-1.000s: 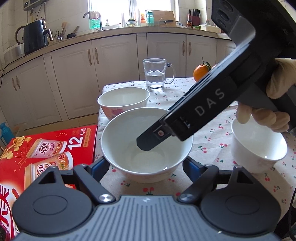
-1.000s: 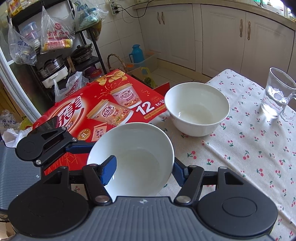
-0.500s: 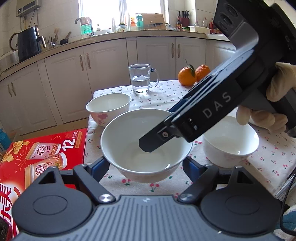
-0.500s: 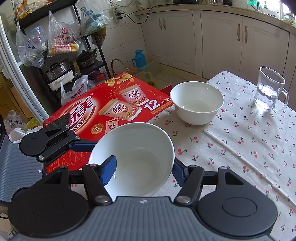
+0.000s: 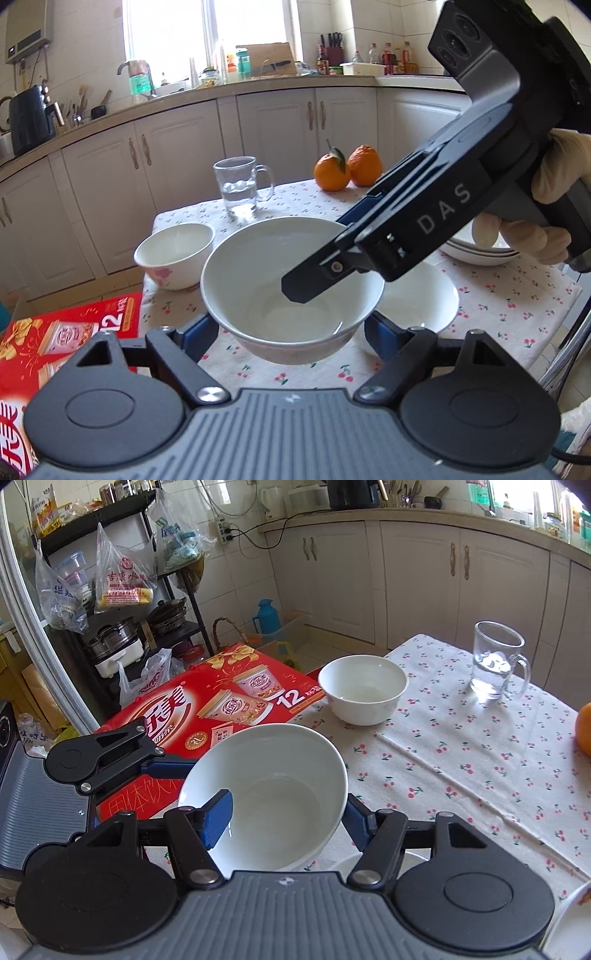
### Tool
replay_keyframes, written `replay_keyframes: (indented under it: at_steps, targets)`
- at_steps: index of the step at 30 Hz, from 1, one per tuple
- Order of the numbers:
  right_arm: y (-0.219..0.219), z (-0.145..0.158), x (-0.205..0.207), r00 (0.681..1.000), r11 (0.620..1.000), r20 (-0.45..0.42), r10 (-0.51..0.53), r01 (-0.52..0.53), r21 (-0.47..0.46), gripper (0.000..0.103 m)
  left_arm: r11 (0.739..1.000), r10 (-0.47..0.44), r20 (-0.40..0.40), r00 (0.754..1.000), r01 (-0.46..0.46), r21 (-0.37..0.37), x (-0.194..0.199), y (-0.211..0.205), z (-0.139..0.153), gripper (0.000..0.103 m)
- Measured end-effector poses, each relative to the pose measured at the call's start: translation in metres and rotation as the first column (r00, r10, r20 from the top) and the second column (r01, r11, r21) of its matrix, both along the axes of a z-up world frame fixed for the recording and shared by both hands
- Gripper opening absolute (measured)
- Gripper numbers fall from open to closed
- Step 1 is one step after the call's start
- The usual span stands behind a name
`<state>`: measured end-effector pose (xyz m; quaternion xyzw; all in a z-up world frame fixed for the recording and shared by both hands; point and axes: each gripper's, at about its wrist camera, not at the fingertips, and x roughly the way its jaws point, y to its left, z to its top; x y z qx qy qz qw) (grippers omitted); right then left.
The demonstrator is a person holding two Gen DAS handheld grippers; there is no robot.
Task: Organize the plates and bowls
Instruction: 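Lift the pink-decal bowl and carry it over the first white bowl, right gripper, then lower the bowl into the white bowl, open the right gripper and withdraw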
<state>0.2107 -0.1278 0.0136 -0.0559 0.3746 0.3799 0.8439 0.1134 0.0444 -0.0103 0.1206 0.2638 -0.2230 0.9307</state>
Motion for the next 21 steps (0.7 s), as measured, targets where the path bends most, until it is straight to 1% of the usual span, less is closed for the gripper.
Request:
replay_keyframes:
  at_steps: [8,12,17,21]
  targets:
    - [-0.037,0.004,-0.013,0.997,0.997,0.016,-0.075,0.075,-0.008,0.070,0.996,-0.087,0.002,0.996,0.087,-0.016,0.002,-0.028,0.002,0.086]
    - [-0.054,0.002,-0.018,0.993,0.993,0.012,-0.113,0.113,-0.020,0.070,0.992,-0.124,-0.018,0.992,0.124,-0.025,0.005,-0.041,-0.003,0.086]
    - [-0.070,-0.004,-0.024,0.990,0.989,0.004,-0.142,0.142,-0.030,0.070,0.989,-0.148,-0.047,0.988,0.147,-0.027,0.008,-0.052,-0.009,0.086]
    - [-0.074,-0.009,-0.023,0.988,0.987,-0.006,-0.155,0.155,-0.034,0.070,0.988,-0.153,-0.067,0.986,0.151,-0.033,0.011,-0.056,-0.012,0.086]
